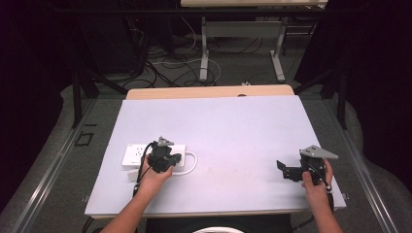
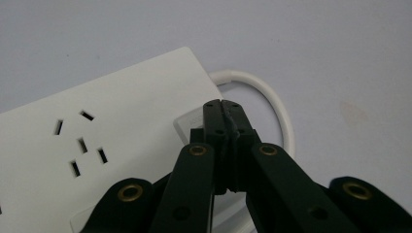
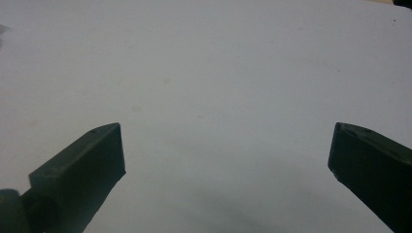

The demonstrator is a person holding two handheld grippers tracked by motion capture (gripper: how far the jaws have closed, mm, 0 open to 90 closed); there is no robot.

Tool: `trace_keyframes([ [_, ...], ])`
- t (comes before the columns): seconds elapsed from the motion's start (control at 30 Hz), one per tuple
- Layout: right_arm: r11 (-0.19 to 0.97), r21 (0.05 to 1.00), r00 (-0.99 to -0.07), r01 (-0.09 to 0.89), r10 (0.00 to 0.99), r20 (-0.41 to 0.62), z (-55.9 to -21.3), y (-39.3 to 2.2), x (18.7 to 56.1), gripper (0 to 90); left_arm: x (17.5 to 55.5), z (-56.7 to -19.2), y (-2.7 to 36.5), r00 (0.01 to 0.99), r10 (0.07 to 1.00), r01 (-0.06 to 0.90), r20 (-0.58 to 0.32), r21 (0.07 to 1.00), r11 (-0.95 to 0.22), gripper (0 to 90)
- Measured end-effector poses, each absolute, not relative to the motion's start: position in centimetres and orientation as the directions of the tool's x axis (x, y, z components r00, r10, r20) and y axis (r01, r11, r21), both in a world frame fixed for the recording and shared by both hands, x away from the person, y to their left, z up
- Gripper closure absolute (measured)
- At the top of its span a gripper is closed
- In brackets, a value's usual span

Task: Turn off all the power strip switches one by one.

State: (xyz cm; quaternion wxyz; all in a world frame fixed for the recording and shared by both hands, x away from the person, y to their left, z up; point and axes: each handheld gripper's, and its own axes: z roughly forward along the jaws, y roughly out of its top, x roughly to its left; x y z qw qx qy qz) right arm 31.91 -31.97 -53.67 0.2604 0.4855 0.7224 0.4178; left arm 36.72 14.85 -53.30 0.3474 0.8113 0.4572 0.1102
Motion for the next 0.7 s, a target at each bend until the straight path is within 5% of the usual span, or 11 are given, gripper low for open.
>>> trace_keyframes([
  [0.7,0.178,0.859,-0.396,0.480,0.918,0.032,-53.73,-31.99,31.97,0.0,36.76,-52.73,15.74,0.514,0.829,0.686,-0.221,0.686,-0.243,90.0],
])
